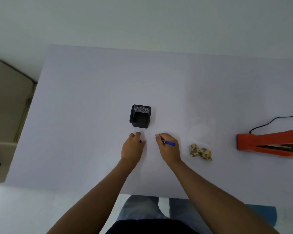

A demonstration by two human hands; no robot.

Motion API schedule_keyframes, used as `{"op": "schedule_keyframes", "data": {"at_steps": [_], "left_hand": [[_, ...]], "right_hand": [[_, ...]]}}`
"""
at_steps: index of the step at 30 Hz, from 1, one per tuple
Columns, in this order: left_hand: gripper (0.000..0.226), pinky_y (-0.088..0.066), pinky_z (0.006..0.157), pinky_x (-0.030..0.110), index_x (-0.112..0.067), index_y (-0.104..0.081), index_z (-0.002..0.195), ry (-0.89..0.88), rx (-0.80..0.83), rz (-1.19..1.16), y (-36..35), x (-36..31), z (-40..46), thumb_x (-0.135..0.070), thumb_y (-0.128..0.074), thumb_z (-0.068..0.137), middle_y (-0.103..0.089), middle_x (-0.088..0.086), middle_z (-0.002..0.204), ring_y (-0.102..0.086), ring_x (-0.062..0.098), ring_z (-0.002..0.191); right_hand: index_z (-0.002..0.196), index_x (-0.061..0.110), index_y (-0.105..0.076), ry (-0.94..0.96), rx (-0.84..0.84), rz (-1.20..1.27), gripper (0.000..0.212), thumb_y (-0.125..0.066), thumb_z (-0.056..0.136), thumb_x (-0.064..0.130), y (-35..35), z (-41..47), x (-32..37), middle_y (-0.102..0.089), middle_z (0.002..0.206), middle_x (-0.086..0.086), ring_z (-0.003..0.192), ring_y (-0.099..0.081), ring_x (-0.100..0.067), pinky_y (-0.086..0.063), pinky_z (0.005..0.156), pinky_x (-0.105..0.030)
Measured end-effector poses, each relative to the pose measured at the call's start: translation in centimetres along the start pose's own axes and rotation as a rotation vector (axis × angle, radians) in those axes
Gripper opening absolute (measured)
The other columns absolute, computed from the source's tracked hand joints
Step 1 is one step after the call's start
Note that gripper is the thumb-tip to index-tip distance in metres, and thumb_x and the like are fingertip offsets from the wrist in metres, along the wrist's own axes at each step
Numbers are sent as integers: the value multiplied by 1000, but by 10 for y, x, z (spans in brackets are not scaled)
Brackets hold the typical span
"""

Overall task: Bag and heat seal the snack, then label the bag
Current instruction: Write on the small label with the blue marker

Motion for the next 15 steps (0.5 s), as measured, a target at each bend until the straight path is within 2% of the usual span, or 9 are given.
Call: {"op": "schedule_keyframes", "data": {"at_steps": [3, 5, 7, 9, 11, 13, 15], "left_hand": [[19, -54, 79, 31, -8, -66, 99, 40, 47, -104, -5, 11, 5, -25, -55, 100, -69, 10, 93, -66, 23, 81], [16, -56, 75, 29, -9, -69, 91, 95, 48, -303, 0, 14, 4, -20, -59, 98, -71, 8, 86, -66, 18, 71], [16, -55, 68, 23, -10, -72, 94, 125, 33, -539, 20, 5, -4, -14, -56, 99, -72, 5, 82, -67, 12, 66], [20, -56, 65, 23, -8, -73, 100, 117, 6, -754, 49, -9, -16, -14, -53, 101, -73, 5, 81, -69, 16, 68], [23, -57, 65, 25, -6, -72, 105, 81, -10, -918, 79, -24, -30, -16, -51, 102, -73, 7, 84, -69, 18, 71], [25, -56, 64, 24, -5, -71, 108, 41, -15, -1039, 106, -38, -43, -16, -49, 102, -72, 8, 85, -66, 17, 70], [25, -54, 64, 24, -3, -70, 108, 4, -21, -1114, 128, -48, -54, -15, -49, 102, -70, 9, 83, -63, 15, 69]], "right_hand": [[71, 7, -59, 29, 11, 50, 31, -59, 99, 21, 2, 1, 16, -58, 65, -3, 61, -57, -15, -52, 61, -43], [80, 8, -69, 32, 18, 134, 26, -62, 97, 27, 6, 1, 31, -67, 74, -1, 70, -64, -13, -57, 67, -40], [87, 12, -76, -59, 32, 276, 39, -57, 95, 46, 11, 0, 51, -73, 80, -4, 73, -67, -13, -59, 72, -35], [85, 21, -78, -188, 15, 397, 56, -46, 91, 67, 22, -3, 71, -70, 72, -5, 65, -63, -9, -55, 65, -25], [82, 27, -79, -210, -26, 497, 66, -38, 87, 78, 38, -7, 95, -69, 67, -6, 62, -60, -12, -51, 61, -23], [80, 31, -80, -153, -60, 573, 60, -37, 92, 71, 56, -10, 123, -71, 68, -4, 63, -60, -15, -50, 59, -23], [77, 27, -79, -106, -111, 614, 51, -40, 97, 52, 73, -13, 150, -71, 68, -3, 64, -63, -13, -50, 58, -20]]}}
Point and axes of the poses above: each hand's wrist, its own z-axis towards the middle knuckle, its own y-axis out of the back of the hand, x = y × z, the point moved 6 cm from there along z, towards the middle knuckle
